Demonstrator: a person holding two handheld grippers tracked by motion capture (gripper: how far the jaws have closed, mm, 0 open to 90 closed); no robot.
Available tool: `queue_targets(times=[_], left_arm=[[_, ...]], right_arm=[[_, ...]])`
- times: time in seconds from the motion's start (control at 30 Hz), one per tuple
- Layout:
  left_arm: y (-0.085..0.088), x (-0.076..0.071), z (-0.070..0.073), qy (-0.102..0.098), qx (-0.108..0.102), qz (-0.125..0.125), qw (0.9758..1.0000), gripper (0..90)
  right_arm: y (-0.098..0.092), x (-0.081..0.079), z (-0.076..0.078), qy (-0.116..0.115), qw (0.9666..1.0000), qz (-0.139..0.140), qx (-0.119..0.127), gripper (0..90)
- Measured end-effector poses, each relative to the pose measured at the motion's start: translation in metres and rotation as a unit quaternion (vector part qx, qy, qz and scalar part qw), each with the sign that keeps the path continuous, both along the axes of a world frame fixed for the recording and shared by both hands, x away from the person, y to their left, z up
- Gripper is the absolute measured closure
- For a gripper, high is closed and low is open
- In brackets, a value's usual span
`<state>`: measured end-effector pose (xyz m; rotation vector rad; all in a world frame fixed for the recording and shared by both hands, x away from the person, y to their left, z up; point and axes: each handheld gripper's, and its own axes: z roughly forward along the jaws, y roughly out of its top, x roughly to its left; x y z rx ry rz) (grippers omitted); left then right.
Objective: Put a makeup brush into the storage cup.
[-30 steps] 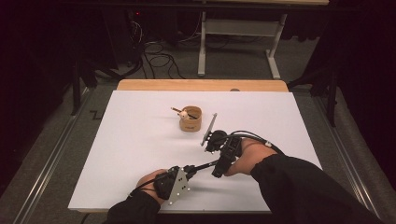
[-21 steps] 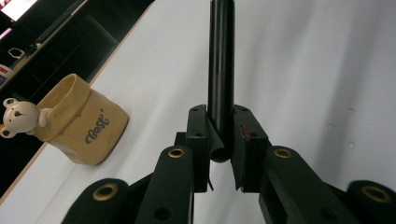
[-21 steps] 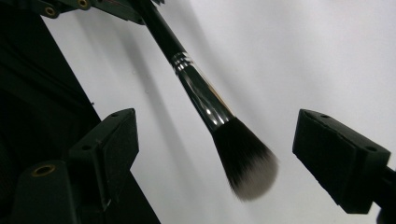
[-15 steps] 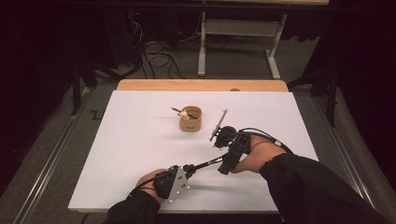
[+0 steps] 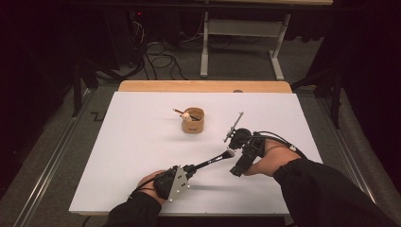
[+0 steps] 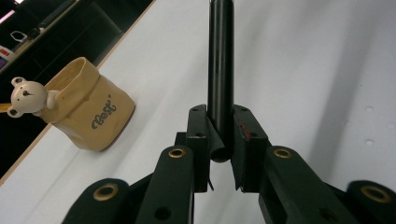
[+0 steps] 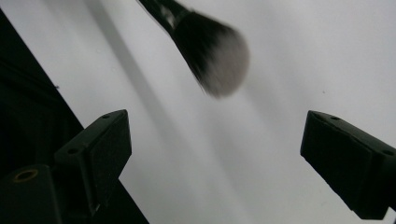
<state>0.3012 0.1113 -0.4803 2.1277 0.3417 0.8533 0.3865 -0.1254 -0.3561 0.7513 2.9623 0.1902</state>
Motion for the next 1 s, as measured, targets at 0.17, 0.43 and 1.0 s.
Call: queue_targets(times=[0.17,0.43,1.0], left_arm=[[0.003,0.003,0.0,0.012,-0.013,0.006,0.9998,79.1],[0.005,0.004,0.0,0.022,-0.01,0.009,0.9997,79.1],[0.008,0.007,-0.001,0.034,-0.025,0.02,0.9989,79.1]], right_arm=[[-0.011,0.001,-0.007,-0.003,0.9999,-0.009,0.006,9.5],[-0.026,0.0,-0.022,-0.003,0.9995,-0.025,0.017,10.0],[-0.048,-0.003,-0.058,-0.037,0.9946,-0.064,0.073,12.2]])
